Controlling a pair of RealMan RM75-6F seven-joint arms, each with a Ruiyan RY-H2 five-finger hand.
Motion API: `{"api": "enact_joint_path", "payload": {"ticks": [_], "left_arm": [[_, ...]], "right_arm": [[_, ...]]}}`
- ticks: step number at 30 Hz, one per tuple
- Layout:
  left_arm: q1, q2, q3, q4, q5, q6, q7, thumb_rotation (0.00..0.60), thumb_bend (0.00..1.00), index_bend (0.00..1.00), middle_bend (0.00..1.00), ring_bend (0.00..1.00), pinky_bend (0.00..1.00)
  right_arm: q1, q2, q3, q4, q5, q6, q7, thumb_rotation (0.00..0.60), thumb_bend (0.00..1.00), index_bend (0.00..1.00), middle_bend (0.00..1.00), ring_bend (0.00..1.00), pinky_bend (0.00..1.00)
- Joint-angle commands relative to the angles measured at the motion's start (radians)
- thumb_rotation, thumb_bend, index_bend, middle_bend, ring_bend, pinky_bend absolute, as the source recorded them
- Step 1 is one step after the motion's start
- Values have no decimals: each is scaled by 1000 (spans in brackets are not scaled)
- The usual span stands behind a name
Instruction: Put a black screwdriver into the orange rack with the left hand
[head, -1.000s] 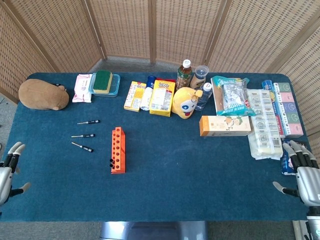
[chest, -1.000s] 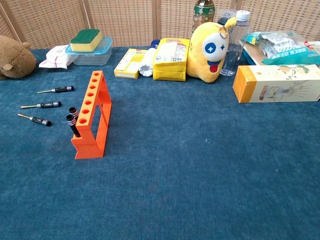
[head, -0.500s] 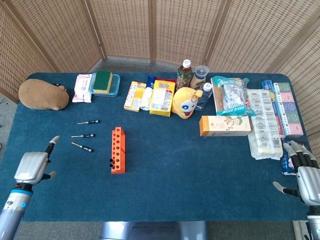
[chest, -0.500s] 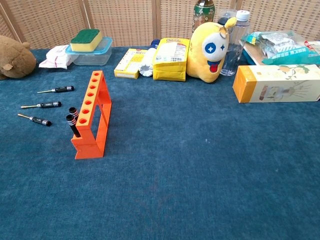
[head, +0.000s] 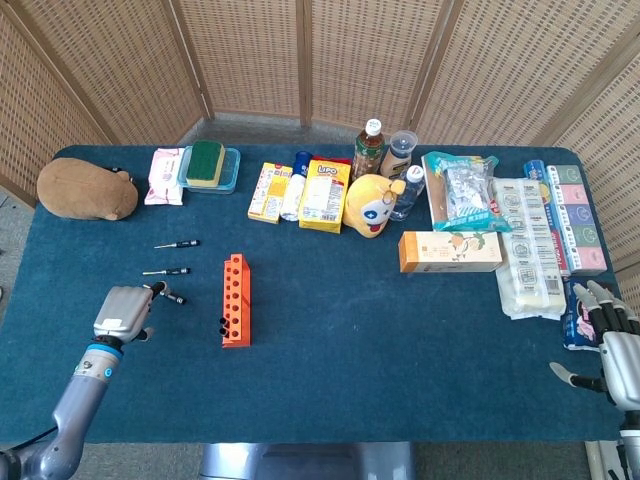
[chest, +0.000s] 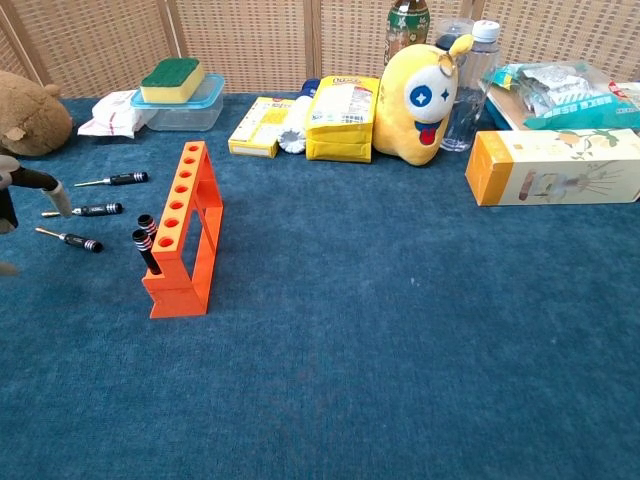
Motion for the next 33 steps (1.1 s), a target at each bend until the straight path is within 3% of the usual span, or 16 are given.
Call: {"api": "enact_joint_path", "payload": {"ticks": [1, 10, 20, 33], "left_arm": [[-15, -19, -2, 16, -7, 2, 7, 600, 210, 317, 1000, 1000, 1000], [-64, -66, -5, 34, -62, 15, 69, 600, 316, 329, 1000, 1000, 1000], [-86, -97, 5, 73, -113, 27, 86, 600, 321, 404, 1000, 1000, 1000], [-111, -161, 23, 151, -127, 57, 133, 600, 321, 405, 1000, 1000, 1000]], "right_arm": [[1, 2, -1, 0, -2, -3, 5, 600, 0, 1, 15, 64, 30], [-1, 9, 0, 2, 1, -2, 25, 600, 0, 0, 16, 65, 30], [0, 13, -1, 2, -3, -6, 40, 600, 0, 0, 16, 67, 30], [2, 20, -7, 2, -23, -10, 75, 600, 0, 0, 18, 71, 30]]}}
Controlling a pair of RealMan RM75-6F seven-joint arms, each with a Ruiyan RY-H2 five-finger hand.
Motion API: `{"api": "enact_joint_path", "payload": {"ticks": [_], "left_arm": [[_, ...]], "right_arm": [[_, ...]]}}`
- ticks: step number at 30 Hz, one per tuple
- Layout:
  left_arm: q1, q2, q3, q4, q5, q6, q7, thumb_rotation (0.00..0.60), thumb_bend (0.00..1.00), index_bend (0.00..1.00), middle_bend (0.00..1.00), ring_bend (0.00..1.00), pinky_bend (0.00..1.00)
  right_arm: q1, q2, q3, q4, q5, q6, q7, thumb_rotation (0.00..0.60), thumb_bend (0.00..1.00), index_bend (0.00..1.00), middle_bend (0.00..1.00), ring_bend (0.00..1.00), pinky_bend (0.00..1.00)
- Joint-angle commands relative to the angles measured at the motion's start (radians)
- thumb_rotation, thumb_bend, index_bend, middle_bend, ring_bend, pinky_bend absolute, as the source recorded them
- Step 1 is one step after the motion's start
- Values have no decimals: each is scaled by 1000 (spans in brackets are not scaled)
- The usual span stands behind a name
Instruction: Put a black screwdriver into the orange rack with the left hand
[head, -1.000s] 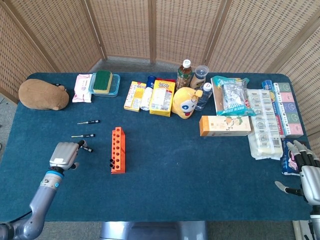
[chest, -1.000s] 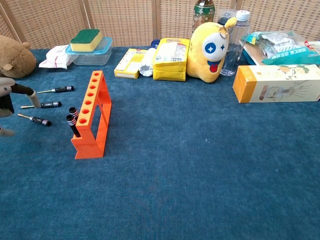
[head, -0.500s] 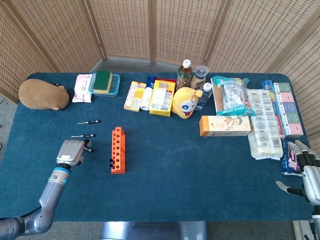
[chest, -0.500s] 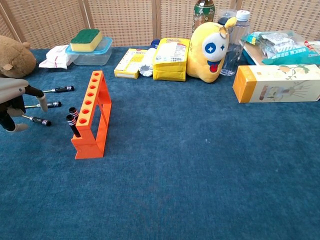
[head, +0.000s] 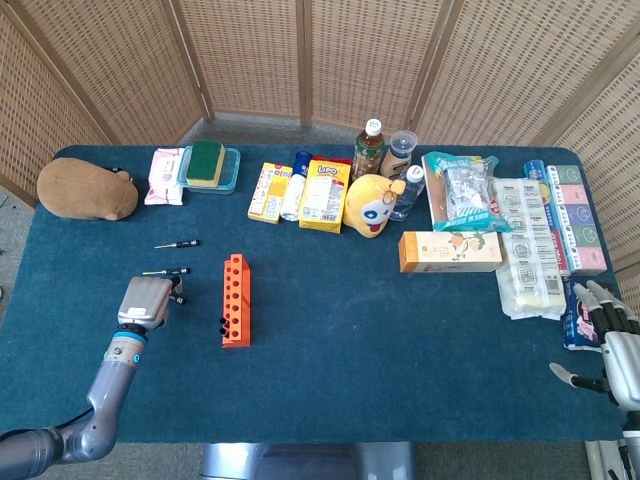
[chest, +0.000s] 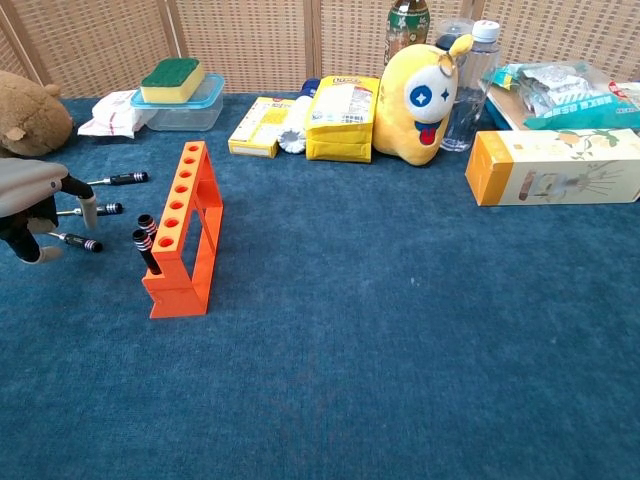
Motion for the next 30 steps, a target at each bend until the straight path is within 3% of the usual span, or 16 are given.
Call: {"api": "enact_joint_path", "payload": {"ticks": [1, 30], "left_arm": [[-4, -16, 4, 19, -9, 2, 6, 600, 321, 405, 1000, 1000, 1000], [-33, -73, 17, 66, -41, 26, 74, 600, 350, 430, 1000, 1000, 1000]], "right_arm": [[1, 4, -2, 2, -8, -1, 12, 600, 0, 0, 18, 72, 29], [0, 5, -4, 7, -15, 7, 30, 600, 0, 0, 22, 76, 30]]}}
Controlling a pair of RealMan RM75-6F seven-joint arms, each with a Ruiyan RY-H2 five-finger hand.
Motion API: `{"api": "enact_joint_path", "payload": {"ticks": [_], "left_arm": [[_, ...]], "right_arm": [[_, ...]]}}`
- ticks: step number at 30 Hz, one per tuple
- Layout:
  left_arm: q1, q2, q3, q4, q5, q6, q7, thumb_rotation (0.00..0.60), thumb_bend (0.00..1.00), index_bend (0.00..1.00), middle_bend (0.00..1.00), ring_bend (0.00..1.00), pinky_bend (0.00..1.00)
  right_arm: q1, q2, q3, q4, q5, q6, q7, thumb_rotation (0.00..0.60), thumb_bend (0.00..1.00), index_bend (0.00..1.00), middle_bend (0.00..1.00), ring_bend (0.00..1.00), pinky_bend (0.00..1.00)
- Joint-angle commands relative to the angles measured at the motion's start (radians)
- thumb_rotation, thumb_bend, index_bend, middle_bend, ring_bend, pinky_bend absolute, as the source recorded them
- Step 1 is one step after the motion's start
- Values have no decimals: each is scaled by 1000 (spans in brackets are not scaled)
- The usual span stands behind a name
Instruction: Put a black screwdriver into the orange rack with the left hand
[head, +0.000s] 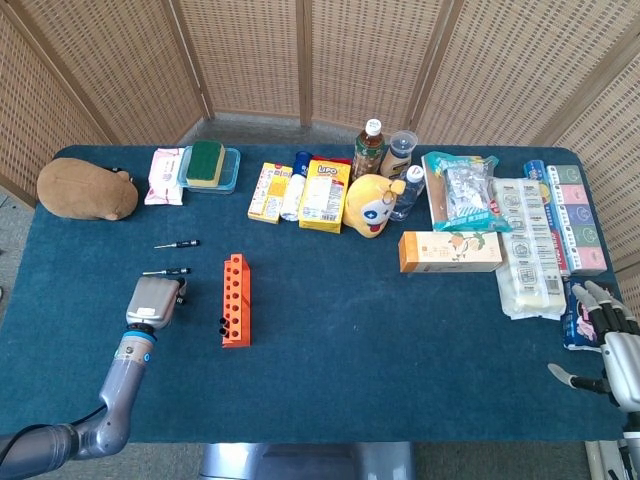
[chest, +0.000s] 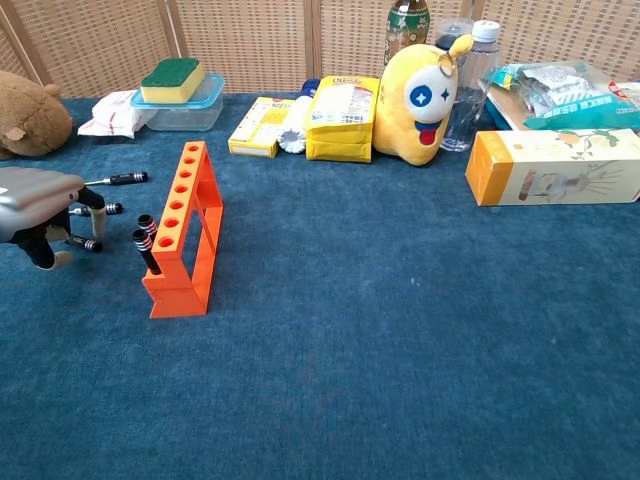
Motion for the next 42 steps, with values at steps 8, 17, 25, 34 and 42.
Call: {"api": "enact_joint_path", "payload": {"ticks": [8, 17, 25, 34, 42], "left_arm": [[-5, -16, 7, 8, -5, 18, 31, 600, 349, 462, 1000, 1000, 1000], [-10, -23, 8, 14, -5, 29, 52, 600, 350, 475, 1000, 1000, 1000], [-15, -36, 5, 11, -13, 41, 81, 600, 350, 475, 1000, 1000, 1000], [-19, -45, 1, 13, -33, 51, 109, 600, 351, 480, 1000, 1000, 1000], [-19, -67, 4, 31, -31, 60, 118, 600, 351, 487, 1000, 1000, 1000]], "right_arm": [[0, 0, 0, 0, 1, 1, 4, 600, 0, 0, 23, 80, 30], [-1, -1, 2, 0, 4, 3, 0, 600, 0, 0, 26, 81, 30], [-3, 0, 3, 1, 4, 9, 2, 600, 0, 0, 27, 82, 30], [-3, 2, 3, 1, 2, 10, 8, 600, 0, 0, 27, 83, 30], [-4, 4, 3, -1, 3, 9, 12, 600, 0, 0, 27, 84, 30]]}}
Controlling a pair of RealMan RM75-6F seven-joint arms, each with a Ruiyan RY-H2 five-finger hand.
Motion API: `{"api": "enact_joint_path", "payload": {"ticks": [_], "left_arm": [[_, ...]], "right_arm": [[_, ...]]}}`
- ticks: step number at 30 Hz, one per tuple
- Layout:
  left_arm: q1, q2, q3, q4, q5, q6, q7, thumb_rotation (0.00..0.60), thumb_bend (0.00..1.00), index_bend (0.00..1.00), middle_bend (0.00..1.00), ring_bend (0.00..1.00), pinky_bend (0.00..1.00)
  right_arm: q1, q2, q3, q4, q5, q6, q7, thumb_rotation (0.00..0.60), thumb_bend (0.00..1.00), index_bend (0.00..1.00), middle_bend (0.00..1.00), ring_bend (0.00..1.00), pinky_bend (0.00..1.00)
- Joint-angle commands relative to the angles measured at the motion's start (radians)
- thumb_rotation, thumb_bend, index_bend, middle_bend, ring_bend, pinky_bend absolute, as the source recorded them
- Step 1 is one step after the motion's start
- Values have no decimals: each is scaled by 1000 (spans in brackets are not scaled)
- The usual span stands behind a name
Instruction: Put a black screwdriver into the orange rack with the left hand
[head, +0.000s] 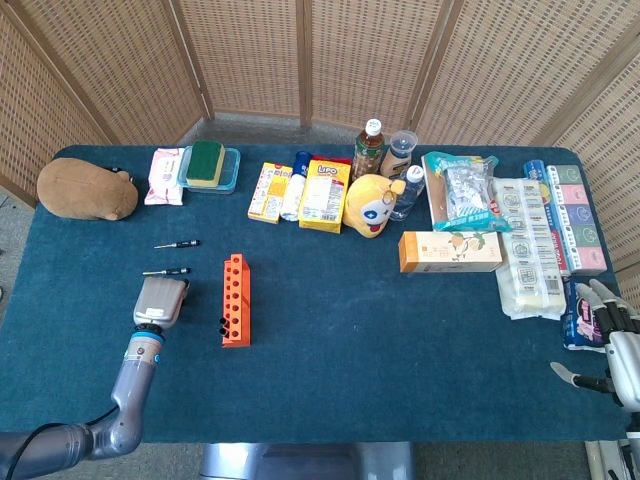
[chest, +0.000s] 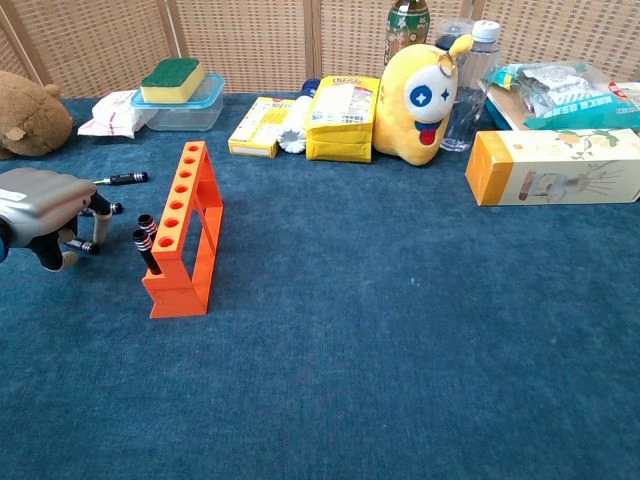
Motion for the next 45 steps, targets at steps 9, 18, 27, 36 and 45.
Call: {"api": "enact_joint_path", "payload": {"ticks": [9, 18, 27, 36, 45], "left_arm": [[3, -21, -2, 21, 11, 14, 0, 600, 363, 529, 1000, 1000, 1000], [3, -35, -2, 32, 8, 17, 16, 600, 369, 542, 1000, 1000, 1000], [12, -16, -7, 5, 19, 29, 7, 600, 368, 561, 1000, 1000, 1000], [36, 50, -11, -88, 44, 62, -26, 600, 368, 564, 1000, 1000, 1000], [78, 177, -1, -230, 111, 108, -93, 600, 369, 569, 1000, 1000, 1000]], "right_arm": [[0, 3, 1, 3, 0, 1, 10, 600, 0, 0, 27, 84, 30], [-2, 6, 2, 4, -2, 5, 18, 600, 0, 0, 27, 85, 30], [-2, 5, 0, 3, -5, 4, 17, 600, 0, 0, 27, 85, 30], [-1, 4, 0, 3, -3, 1, 14, 600, 0, 0, 27, 85, 30], [2, -1, -3, 0, -4, -6, 0, 600, 0, 0, 27, 86, 29]]}}
